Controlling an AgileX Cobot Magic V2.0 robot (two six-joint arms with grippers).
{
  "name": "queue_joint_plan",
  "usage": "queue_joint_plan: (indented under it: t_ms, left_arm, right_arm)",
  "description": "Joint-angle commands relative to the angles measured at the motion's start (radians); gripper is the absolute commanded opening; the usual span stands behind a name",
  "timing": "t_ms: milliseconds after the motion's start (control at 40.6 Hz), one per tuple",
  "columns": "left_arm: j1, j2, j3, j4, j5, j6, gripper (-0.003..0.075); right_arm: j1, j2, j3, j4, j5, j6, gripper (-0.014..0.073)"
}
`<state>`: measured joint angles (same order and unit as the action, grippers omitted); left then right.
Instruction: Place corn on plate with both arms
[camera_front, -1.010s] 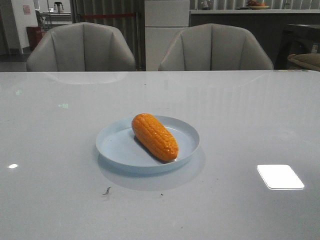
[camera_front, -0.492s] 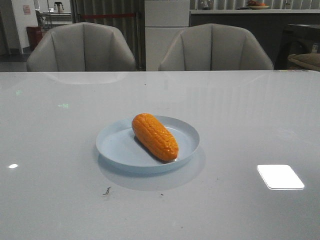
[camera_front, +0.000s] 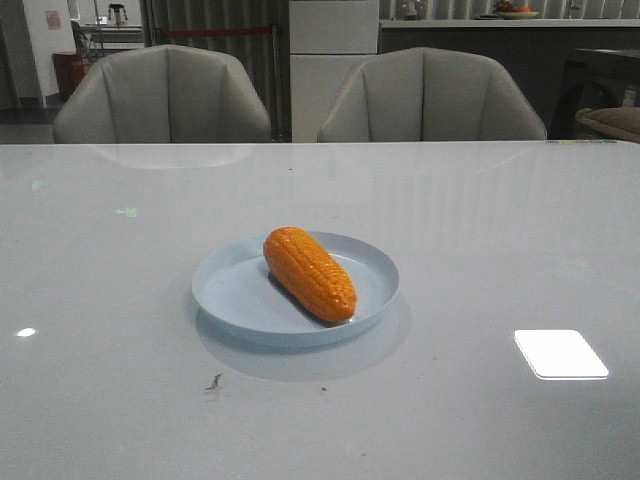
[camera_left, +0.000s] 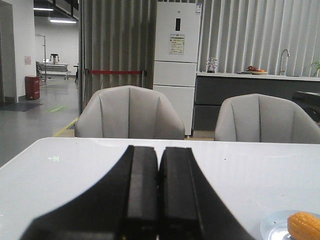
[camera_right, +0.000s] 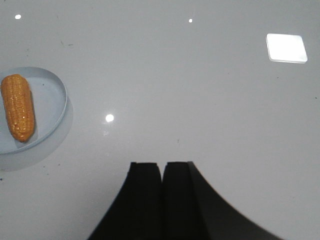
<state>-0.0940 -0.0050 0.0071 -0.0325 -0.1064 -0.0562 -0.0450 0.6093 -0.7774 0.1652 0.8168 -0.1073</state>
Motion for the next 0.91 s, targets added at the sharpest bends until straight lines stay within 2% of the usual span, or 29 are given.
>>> queue_joint_plan:
  t_ms: [0,197,369,517,763,788,886]
  left_arm:
    - [0.001,-0.003,0.002,0.001,-0.079,0.000,0.0090]
    - [0.001,-0.003,0.002,0.001,-0.079,0.000,0.0090]
    - [0.001,-0.003,0.002,0.001,-0.079,0.000,0.0090]
    - [0.001,-0.003,0.002,0.001,-0.079,0.000,0.0090]
    - [0.003,-0.003,0.002,0.001,-0.079,0.000,0.0090]
    - [0.003,-0.003,0.002,0.001,-0.079,0.000,0.0090]
    - [0.003,-0.002,0.002,0.001,-0.078,0.000,0.0090]
  right_arm:
    - [-0.004,-0.064,0.036,-0.005,-0.129,0.030,0.0033]
    - [0.020,-0.204,0.184,-0.096,-0.280,0.164,0.0027]
    - [0.114,-0.321,0.377,-0.212,-0.523,0.166,0.0027]
    - [0.141,-0.421,0.555,-0.221,-0.692,0.166,0.0027]
    - [0.139,-0.654,0.796,-0.217,-0.759,0.167,0.0027]
    - [0.139,-0.640,0.790,-0.211,-0.710,0.168,0.0027]
    - [0.141,-0.644,0.790,-0.203,-0.673,0.168,0.0027]
